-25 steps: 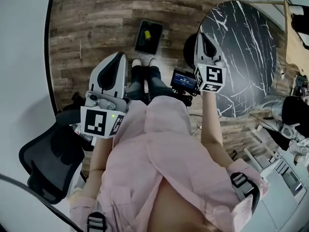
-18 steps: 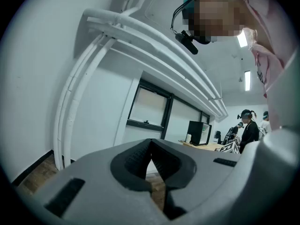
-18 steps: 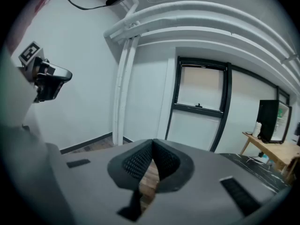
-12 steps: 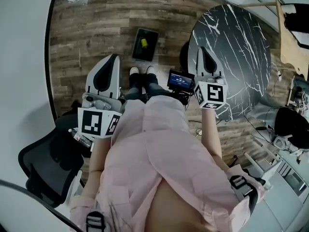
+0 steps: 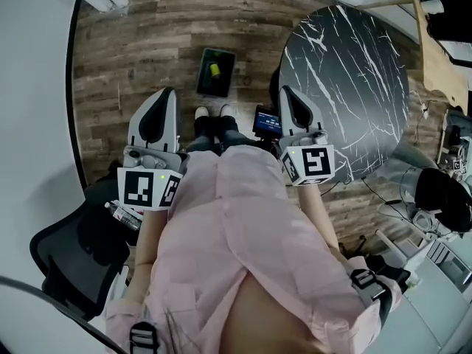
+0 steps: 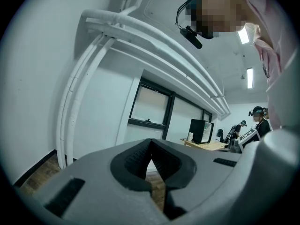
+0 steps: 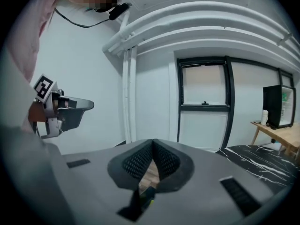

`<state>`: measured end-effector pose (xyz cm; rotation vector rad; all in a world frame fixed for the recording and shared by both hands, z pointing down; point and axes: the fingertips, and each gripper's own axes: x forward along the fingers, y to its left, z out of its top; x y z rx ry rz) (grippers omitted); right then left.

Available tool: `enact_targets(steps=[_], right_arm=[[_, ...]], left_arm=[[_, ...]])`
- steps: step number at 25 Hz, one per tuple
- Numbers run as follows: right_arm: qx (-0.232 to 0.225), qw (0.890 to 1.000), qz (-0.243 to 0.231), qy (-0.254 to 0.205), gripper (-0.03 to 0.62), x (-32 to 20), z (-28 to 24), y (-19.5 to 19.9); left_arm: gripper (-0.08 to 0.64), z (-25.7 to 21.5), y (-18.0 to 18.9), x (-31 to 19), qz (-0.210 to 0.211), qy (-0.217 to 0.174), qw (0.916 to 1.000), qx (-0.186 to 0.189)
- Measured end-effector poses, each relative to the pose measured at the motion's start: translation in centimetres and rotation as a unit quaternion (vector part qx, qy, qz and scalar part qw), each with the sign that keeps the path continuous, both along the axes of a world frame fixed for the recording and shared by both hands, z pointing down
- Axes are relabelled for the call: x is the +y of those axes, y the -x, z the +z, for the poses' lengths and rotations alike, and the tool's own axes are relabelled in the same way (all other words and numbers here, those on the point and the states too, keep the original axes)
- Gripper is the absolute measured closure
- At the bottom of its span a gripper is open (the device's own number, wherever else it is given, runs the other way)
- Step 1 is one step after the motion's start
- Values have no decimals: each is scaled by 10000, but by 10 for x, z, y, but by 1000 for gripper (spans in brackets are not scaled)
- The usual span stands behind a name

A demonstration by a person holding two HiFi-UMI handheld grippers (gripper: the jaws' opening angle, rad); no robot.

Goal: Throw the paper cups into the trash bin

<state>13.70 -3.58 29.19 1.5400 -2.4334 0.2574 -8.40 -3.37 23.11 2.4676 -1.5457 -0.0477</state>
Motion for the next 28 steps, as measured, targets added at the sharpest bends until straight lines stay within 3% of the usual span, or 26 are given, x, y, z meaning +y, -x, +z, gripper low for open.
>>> enact_targets(steps=[11,20,28], right_arm=[[-295,9993,238,56,563,17,-15,-10],[-556,9984,-1,84,563,21,-21,19],[-535,9966,614,122,563,24,-21,-1]], left_arm=[[545,8,-1,10,33,160,9999,-51],[545,14,-3,15,92,316,9995,10],[545,13,-18,14,405,367,9985,49]])
